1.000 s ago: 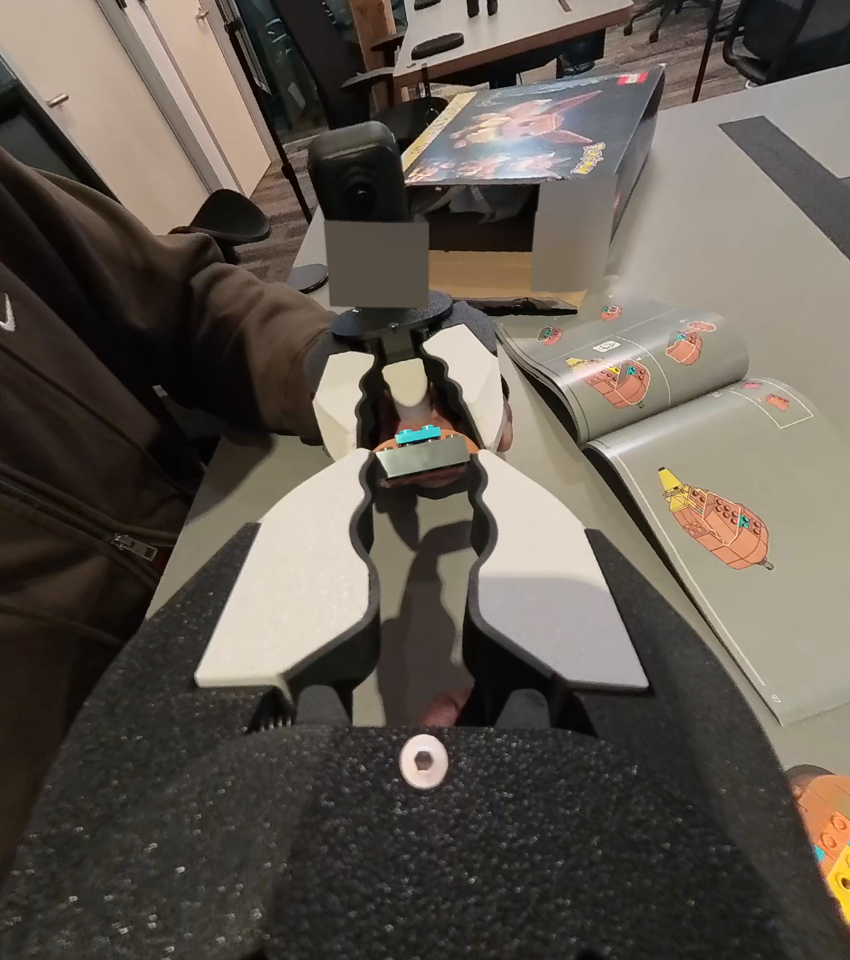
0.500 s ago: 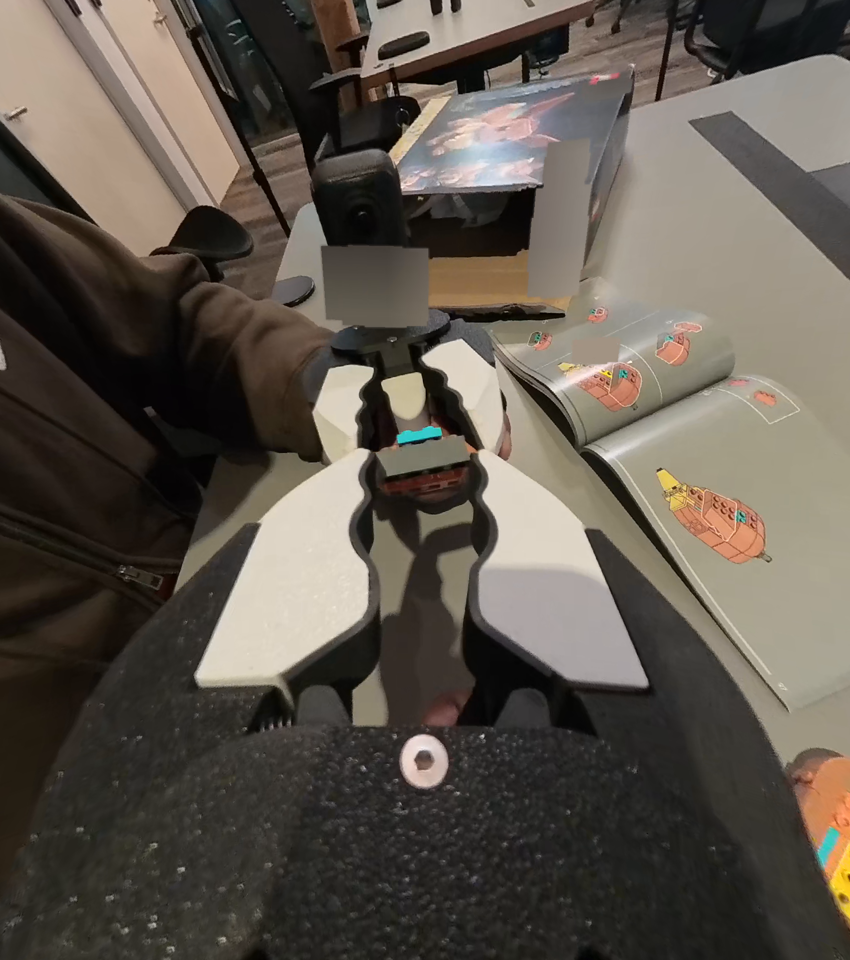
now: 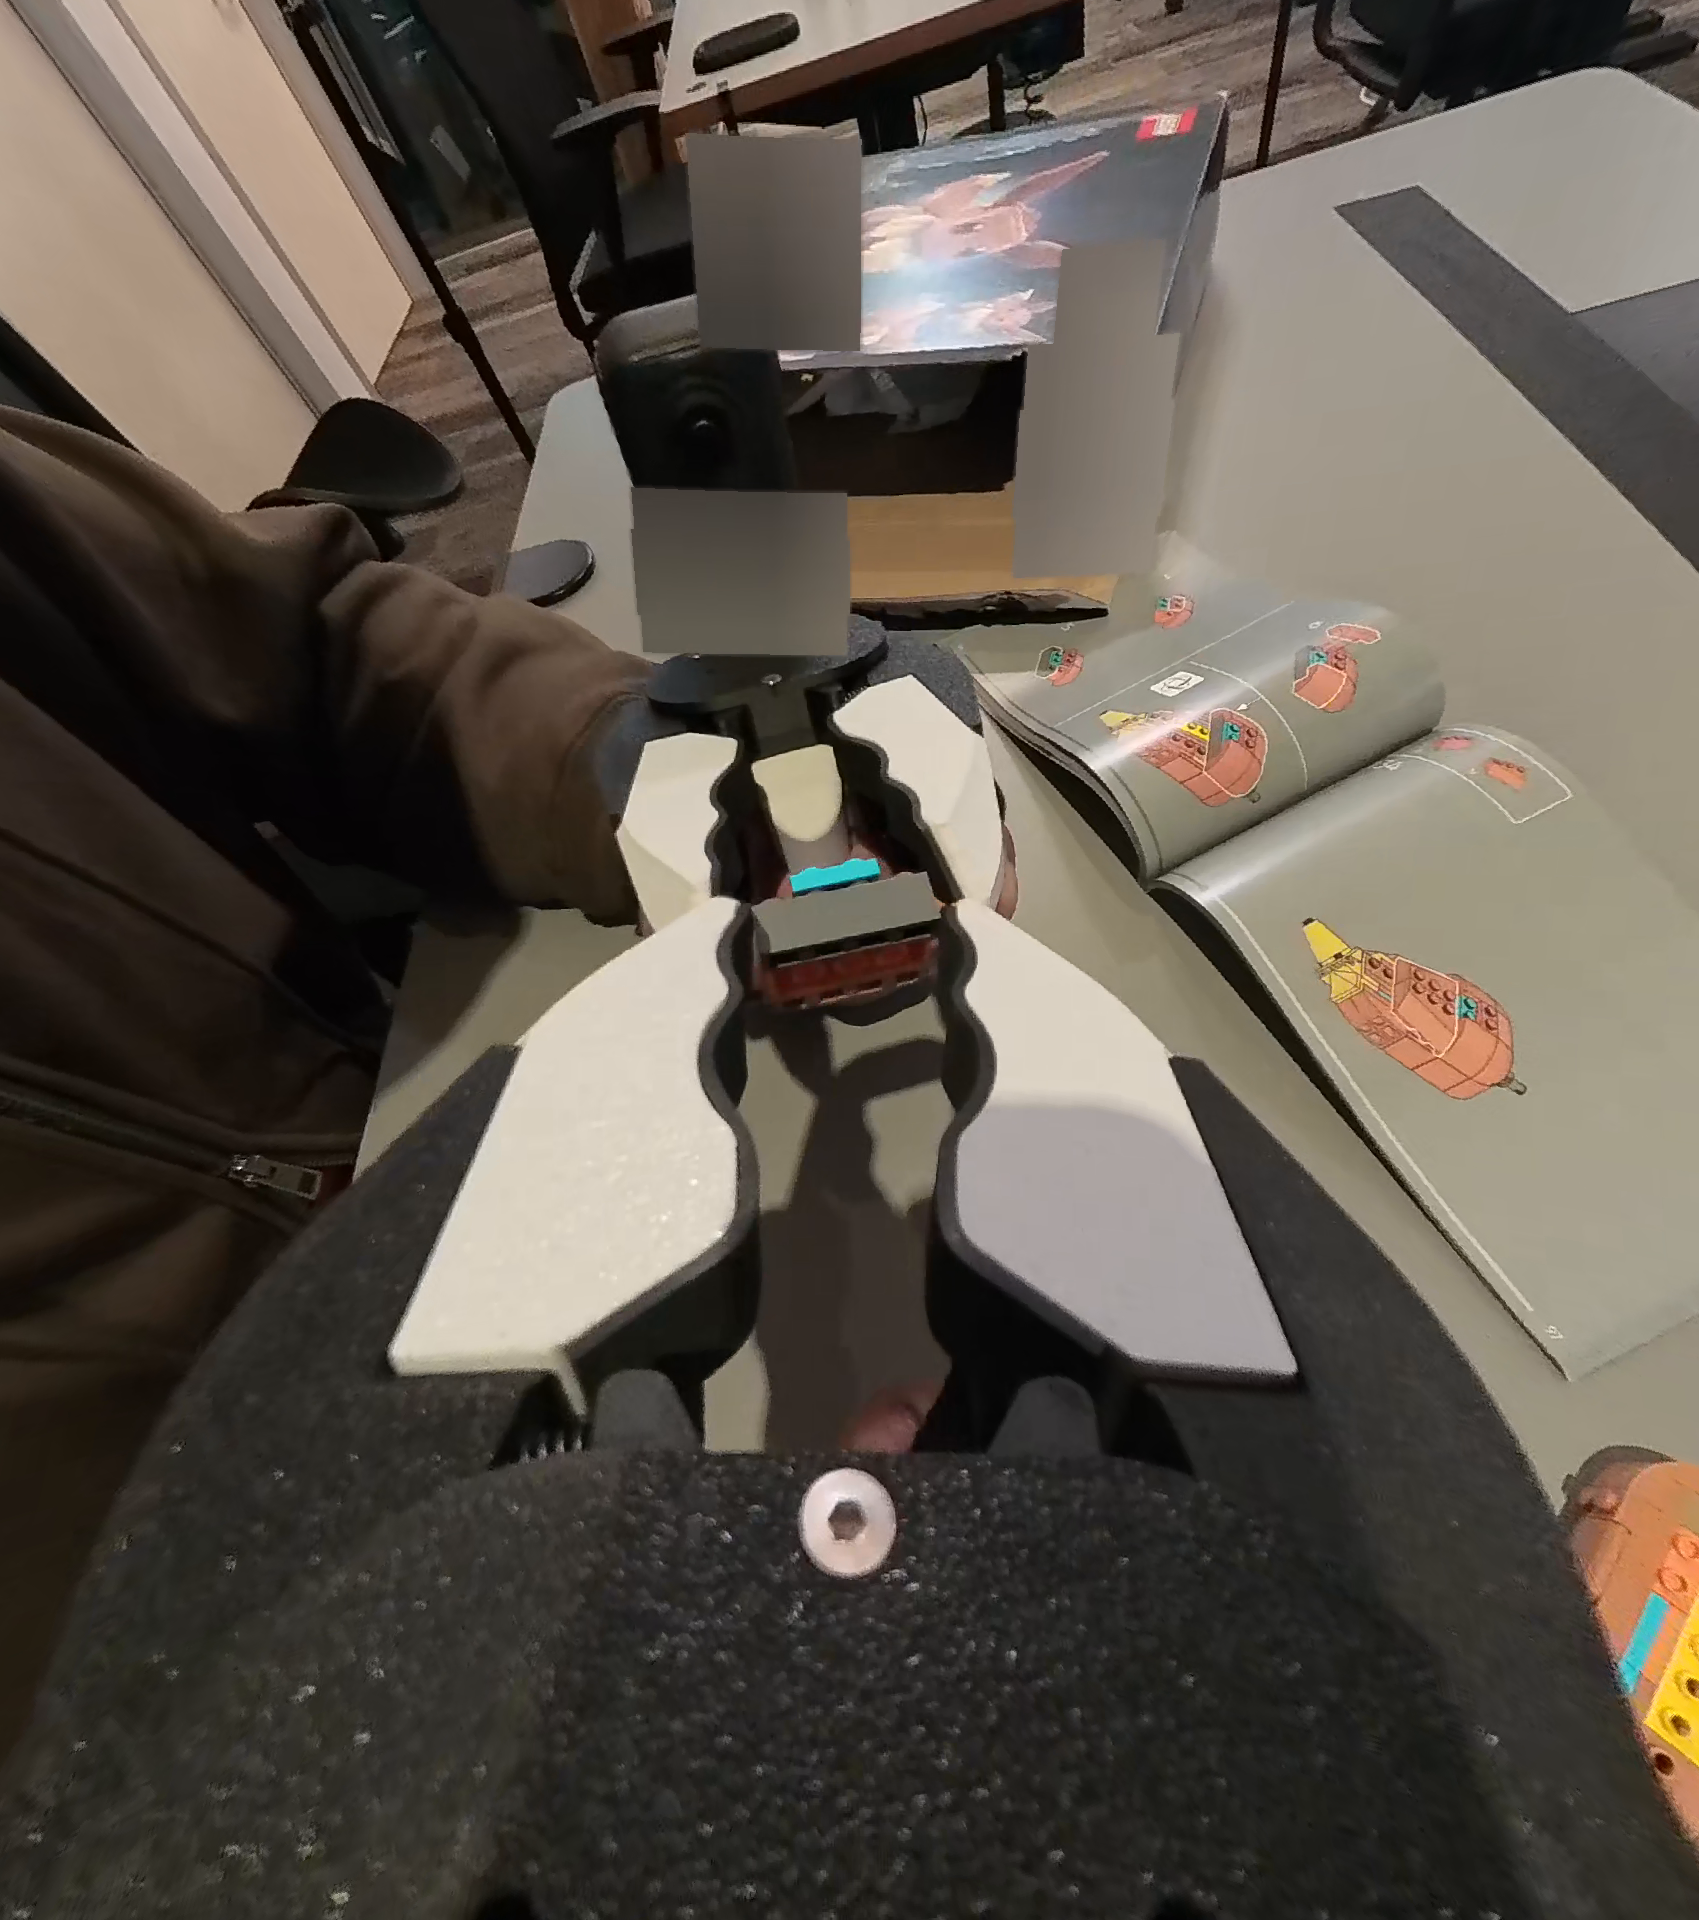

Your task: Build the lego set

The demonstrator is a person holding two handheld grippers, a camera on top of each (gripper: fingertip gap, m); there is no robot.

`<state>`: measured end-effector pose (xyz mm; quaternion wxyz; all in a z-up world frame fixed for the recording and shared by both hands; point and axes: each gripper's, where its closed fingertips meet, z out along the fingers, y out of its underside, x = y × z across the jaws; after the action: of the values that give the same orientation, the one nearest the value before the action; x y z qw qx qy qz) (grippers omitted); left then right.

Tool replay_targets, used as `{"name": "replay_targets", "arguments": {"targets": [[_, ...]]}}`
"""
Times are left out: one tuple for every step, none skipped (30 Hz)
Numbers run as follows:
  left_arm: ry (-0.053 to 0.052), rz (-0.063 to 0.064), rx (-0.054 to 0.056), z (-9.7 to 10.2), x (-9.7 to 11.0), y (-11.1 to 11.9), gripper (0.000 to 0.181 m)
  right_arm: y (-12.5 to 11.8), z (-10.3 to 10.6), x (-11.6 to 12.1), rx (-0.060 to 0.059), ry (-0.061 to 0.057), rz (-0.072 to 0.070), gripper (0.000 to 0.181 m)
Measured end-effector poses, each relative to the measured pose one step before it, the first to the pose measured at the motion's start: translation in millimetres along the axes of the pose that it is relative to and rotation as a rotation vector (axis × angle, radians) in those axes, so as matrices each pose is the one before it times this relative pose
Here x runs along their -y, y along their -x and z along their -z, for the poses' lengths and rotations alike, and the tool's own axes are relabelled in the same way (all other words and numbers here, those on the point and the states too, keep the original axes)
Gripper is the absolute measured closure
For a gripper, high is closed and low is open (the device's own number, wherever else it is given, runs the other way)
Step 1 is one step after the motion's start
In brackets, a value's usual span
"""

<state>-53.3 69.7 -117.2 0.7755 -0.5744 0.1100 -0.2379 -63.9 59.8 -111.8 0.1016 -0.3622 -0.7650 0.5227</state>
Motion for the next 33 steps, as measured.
{"name": "replay_targets", "arguments": {"targets": [[-0.0007,0.0015,-0.005,-0.05,0.09,-0.76,0.135,0.49,0.07,-0.03,0.0016,0.0002,0.0013,0.147],[-0.0009,0.0012,-0.0036,-0.06,0.12,-0.55,0.135,0.4,-0.06,0.1,0.0005,0.0005,0.0017,0.147],[0.0007,0.0004,-0.0032,-0.16,-0.07,-0.58,0.135,0.62,-0.05,0.01,0.0014,0.001,0.002,0.147],[0.0025,-0.0005,-0.0025,-0.24,-0.37,-0.41,0.135,0.62,-0.22,0.0,0.0014,0.0009,0.0018,0.147],[0.0016,-0.0007,-0.0017,-0.11,-0.3,-0.38,0.135,0.39,-0.14,-0.05,-0.0003,0.0011,0.0009,0.146],[-0.0018,0.0014,-0.002,-0.01,0.16,-0.4,0.135,0.27,-0.15,0.04,-0.0005,0.0007,0.0003,0.146],[-0.0024,0.0029,-0.0019,0.0,0.29,-0.2,0.135,0.13,-0.15,0.21,-0.0011,-0.0007,-0.0017,0.146],[-0.002,0.0017,0.0004,0.2,0.28,0.09,0.134,-0.16,-0.02,0.26,-0.0024,-0.0012,-0.0037,0.146],[-0.0016,0.0024,0.0006,0.09,0.09,0.19,0.135,-0.16,-0.2,0.26,-0.0029,-0.0013,-0.005,0.146],[-0.002,0.0034,0.0009,0.07,0.27,0.23,0.135,-0.32,-0.32,0.2,-0.0034,-0.002,-0.0063,0.146],[-0.0011,0.0017,0.002,0.21,0.05,0.36,0.135,-0.44,-0.39,0.39,-0.0038,-0.0032,-0.0072,0.146],[-0.0015,0.0004,0.0027,0.23,0.23,0.49,0.135,-0.42,-0.28,0.36,-0.0038,-0.0035,-0.0075,0.146],[-0.0019,0.0019,0.001,0.16,0.28,0.29,0.134,-0.09,-0.34,0.51,-0.0031,-0.0032,-0.0065,0.146],[-0.0029,0.0018,0.0006,0.26,0.46,0.16,0.134,-0.12,-0.25,0.63,-0.0038,-0.003,-0.0046,0.146],[-0.0045,0.0023,-0.0001,0.14,0.67,0.02,0.135,0.22,-0.22,0.82,-0.0039,-0.0028,-0.0036,0.146],[-0.0056,0.0031,-0.0011,0.27,0.8,-0.03,0.135,0.46,-0.14,1.0,-0.003,-0.0035,-0.0018,0.146],[-0.0064,0.0038,-0.0015,0.29,0.84,-0.04,0.135,0.47,-0.07,1.14,-0.0033,-0.0046,-0.0002,0.145],[-0.0066,0.0045,-0.0017,0.32,0.9,-0.03,0.135,0.42,-0.19,1.19,-0.0036,-0.0045,0.0,0.144],[-0.006,0.0038,-0.0023,0.2,0.87,-0.1,0.134,0.66,-0.03,1.14,-0.0019,-0.0049,0.0006,0.144],[-0.006,0.0026,-0.0023,0.24,0.87,-0.17,0.134,0.6,-0.05,1.12,-0.0015,-0.0044,0.0012,0.143],[-0.0063,0.0036,-0.0033,0.31,0.93,-0.41,0.135,0.46,0.02,0.94,-0.0017,-0.0038,0.0016,0.143],[-0.0072,0.0041,-0.0032,0.24,0.98,-0.29,0.135,0.62,0.09,1.0,-0.0004,-0.0047,0.0016,0.143],[-0.0072,0.0041,-0.0039,0.32,1.01,-0.44,0.134,0.8,0.2,1.14,0.001,-0.0055,0.0018,0.143],[-0.0062,0.0039,-0.0035,0.27,0.96,-0.33,0.135,0.56,0.15,1.0,0.0004,-0.0047,0.0028,0.143],[-0.0039,0.0027,-0.0021,0.1,0.6,-0.22,0.135,0.52,0.25,0.72,0.0,-0.0036,0.0033,0.143],[-0.0029,0.0036,-0.0028,0.14,0.35,-0.32,0.135,0.48,-0.04,0.23,0.001,-0.0011,0.0016,0.143],[-0.003,0.0029,-0.0032,-0.09,0.37,-0.45,0.135,0.5,-0.19,-0.06,0.0012,0.0005,0.0001,0.143],[-0.0046,0.0028,-0.0043,0.01,0.54,-0.68,0.134,0.43,-0.33,-0.19,0.0015,0.0005,0.0,0.143],[-0.0051,0.0032,-0.0041,-0.02,0.73,-0.61,0.134,0.6,-0.58,-0.36,0.0011,0.0015,0.0004,0.143],[-0.0046,0.0027,-0.0044,-0.04,0.63,-0.7,0.135,0.33,-0.6,-0.39,0.0002,0.0021,0.0014,0.143],[-0.0044,0.002,-0.0033,0.14,0.58,-0.47,0.135,0.44,-0.51,-0.09,-0.0001,0.0005,0.0019,0.143],[-0.004,0.0018,-0.003,0.13,0.62,-0.43,0.135,0.54,-0.22,0.17,0.0004,-0.0011,0.0011,0.143],[-0.0033,0.0018,-0.0017,0.1,0.51,-0.2,0.135,0.24,-0.02,0.4,-0.0007,-0.0015,0.0001,0.143]]}}
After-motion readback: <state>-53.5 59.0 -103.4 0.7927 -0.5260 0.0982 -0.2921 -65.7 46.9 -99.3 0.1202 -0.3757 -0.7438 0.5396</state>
